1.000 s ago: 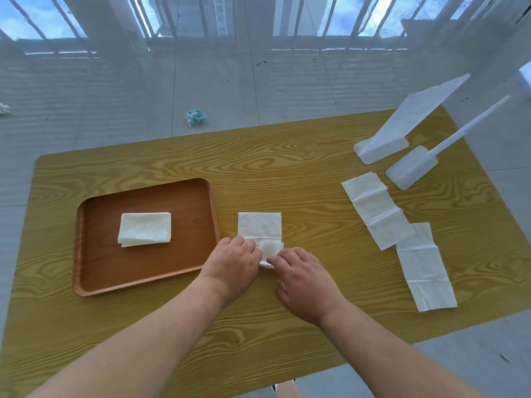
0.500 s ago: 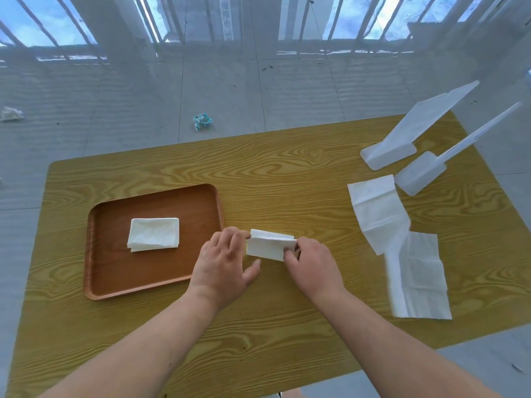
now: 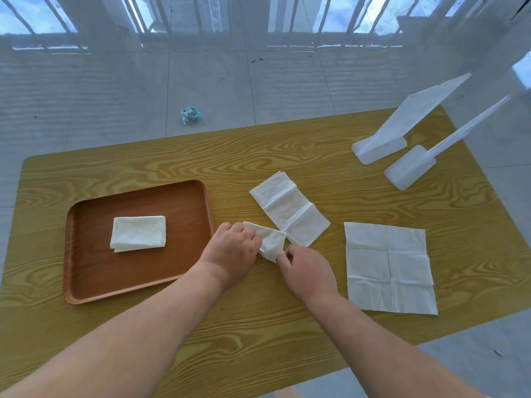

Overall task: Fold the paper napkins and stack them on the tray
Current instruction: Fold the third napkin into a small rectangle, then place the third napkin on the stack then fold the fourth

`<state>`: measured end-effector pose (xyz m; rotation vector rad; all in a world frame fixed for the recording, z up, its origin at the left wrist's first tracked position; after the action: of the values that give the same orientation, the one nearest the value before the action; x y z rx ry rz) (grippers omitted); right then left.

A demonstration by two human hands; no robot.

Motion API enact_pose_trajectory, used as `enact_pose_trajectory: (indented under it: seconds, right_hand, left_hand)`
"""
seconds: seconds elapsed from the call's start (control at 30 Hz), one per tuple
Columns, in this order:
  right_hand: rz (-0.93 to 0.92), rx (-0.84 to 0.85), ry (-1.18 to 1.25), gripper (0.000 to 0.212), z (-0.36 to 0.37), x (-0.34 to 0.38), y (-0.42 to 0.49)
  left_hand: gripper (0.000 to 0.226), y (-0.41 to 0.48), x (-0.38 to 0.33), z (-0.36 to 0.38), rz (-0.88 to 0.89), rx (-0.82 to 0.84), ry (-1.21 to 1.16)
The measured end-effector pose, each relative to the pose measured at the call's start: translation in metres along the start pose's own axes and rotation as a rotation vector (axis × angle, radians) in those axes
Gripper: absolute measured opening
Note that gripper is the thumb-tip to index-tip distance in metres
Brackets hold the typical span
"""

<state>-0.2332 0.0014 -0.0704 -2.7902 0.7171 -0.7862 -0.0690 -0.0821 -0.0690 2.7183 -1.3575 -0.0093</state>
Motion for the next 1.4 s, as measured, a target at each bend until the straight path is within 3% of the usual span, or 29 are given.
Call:
enact_pose_trajectory:
  seconds: [0.1,0.17,0.23,0.3,0.37,0.43,0.5,0.53,0.6,0.67,0.77,1.0,1.1,1.23,1.4]
  right_hand:
    - [0.127,0.037,0.102,0.056,-0.001,0.0,0.003]
    - [0.318,0.138,0.4,0.058,-0.001,0.003,0.007]
    - [0.526,0.27,0.753,0.04,0.001,0.008,0.01]
    - [0.56,0.324,0.902,0.016,0.001,0.017,0.012]
    - [0.528,0.338,0.956,0.014,0.001,0.031,0.014]
    - [0.503,0.367,1.005,0.014,0.002,0.05,0.018]
    - [0.483,0.406,1.038,0.014,0.004,0.072,0.02]
    - [0.47,0.425,1.049,0.015,0.007,0.084,0.022]
    - [0.439,0.465,1.052,0.015,0.016,0.111,0.023]
    - [0.378,0.484,0.966,0.013,0.028,0.138,0.025]
    - [0.22,0.44,0.676,0.015,0.051,0.175,0.028]
    - [0.017,0.358,0.339,0.026,0.096,0.231,0.037]
    - [-0.113,0.126,0.121,0.024,0.093,0.222,0.034]
    - [-0.272,-0.186,-0.019,0.038,0.068,0.169,0.026]
    - [0.037,-0.218,-0.072,0.05,0.027,0.072,0.018]
  left_hand:
    - [0.016,0.001,0.0,-0.001,-0.057,-0.078,-0.078]
    - [0.017,-0.005,-0.001,-0.006,-0.094,-0.139,-0.133]
    - [0.017,-0.016,-0.003,-0.01,-0.089,-0.171,-0.166]
    - [0.02,-0.028,0.0,-0.011,-0.136,-0.182,-0.243]
    - [0.042,-0.041,0.009,-0.015,-0.329,-0.184,-0.378]
    - [0.068,-0.05,0.025,-0.021,-0.66,-0.197,-0.569]
    - [0.081,-0.056,0.045,-0.029,-1.026,-0.141,-0.936]
    - [0.078,-0.059,0.056,-0.032,-1.165,-0.103,-1.173]
    - [0.047,-0.07,0.079,-0.031,-1.301,-0.044,-1.484]
    - [0.01,-0.089,0.1,-0.03,-1.304,-0.049,-1.504]
    - [0.014,-0.124,0.134,-0.023,-1.35,-0.128,-1.298]
    - [0.034,-0.161,0.193,-0.011,-1.309,-0.12,-0.843]
    - [0.058,-0.16,0.187,-0.01,-1.237,-0.095,-0.496]
    - [0.063,-0.141,0.15,-0.018,-0.842,-0.185,-0.339]
    - [0.043,-0.107,0.087,-0.021,-0.379,-0.159,-0.362]
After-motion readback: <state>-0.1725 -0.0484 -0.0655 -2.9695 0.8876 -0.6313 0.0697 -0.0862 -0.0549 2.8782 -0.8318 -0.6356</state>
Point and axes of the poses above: each hand's wrist, its own y-axis towards the middle knuckle, its own z-axis out of the palm, x = y × z, the point moved 1 cm from there along y, towards the middle knuckle, and after that the axes turned 10 degrees about -x, right-handed, at the moved point
